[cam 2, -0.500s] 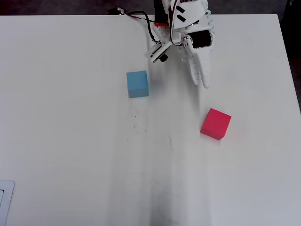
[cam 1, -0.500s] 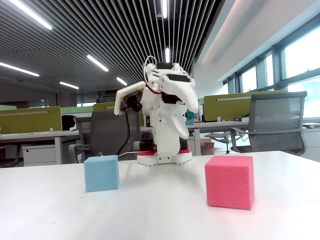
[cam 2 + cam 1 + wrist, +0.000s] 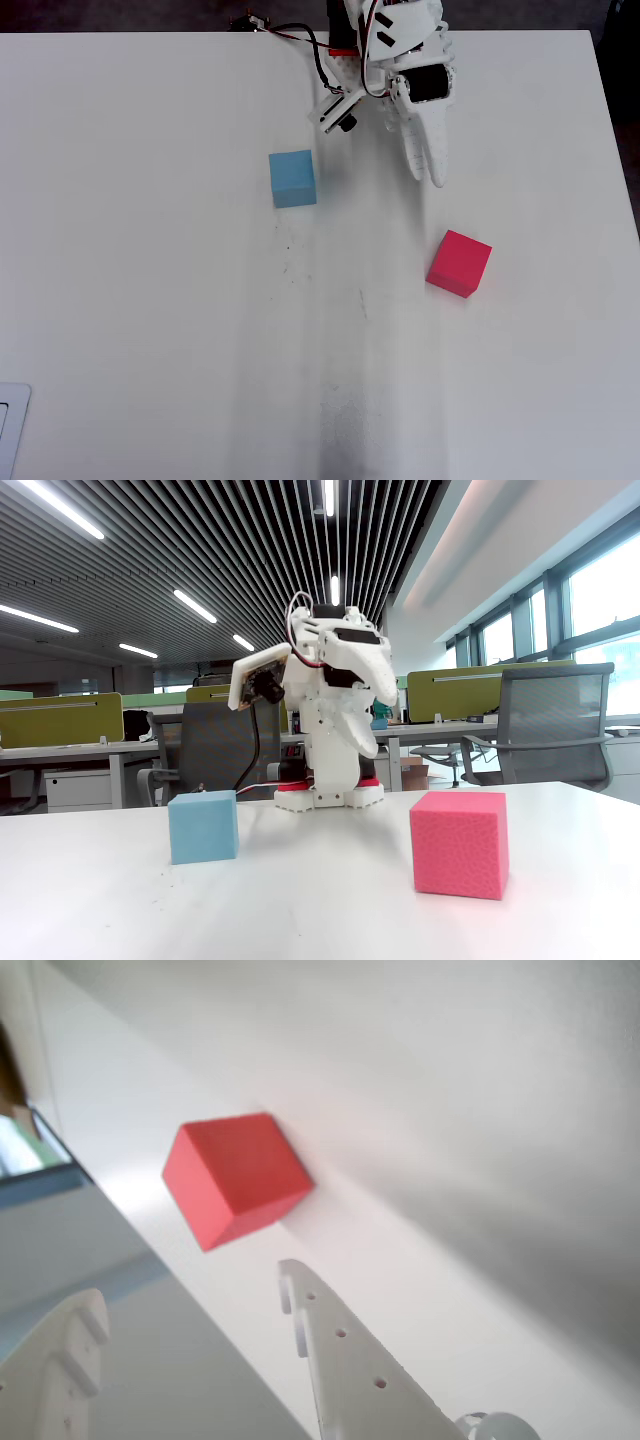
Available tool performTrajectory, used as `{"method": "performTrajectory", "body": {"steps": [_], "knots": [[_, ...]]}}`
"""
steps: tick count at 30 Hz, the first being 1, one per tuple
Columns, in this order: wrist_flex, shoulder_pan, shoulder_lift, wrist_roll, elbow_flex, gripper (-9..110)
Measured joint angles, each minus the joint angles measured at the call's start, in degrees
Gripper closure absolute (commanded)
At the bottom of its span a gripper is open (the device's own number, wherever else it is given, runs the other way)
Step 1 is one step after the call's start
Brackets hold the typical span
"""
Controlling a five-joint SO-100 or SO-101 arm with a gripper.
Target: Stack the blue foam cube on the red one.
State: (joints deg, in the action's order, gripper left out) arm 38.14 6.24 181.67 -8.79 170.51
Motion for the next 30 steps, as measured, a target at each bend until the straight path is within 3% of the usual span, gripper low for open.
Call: {"method": "performTrajectory", "body": {"steps": [30], "knots": [[0.00,0.44,0.00,0.00,0.00,76]]}}
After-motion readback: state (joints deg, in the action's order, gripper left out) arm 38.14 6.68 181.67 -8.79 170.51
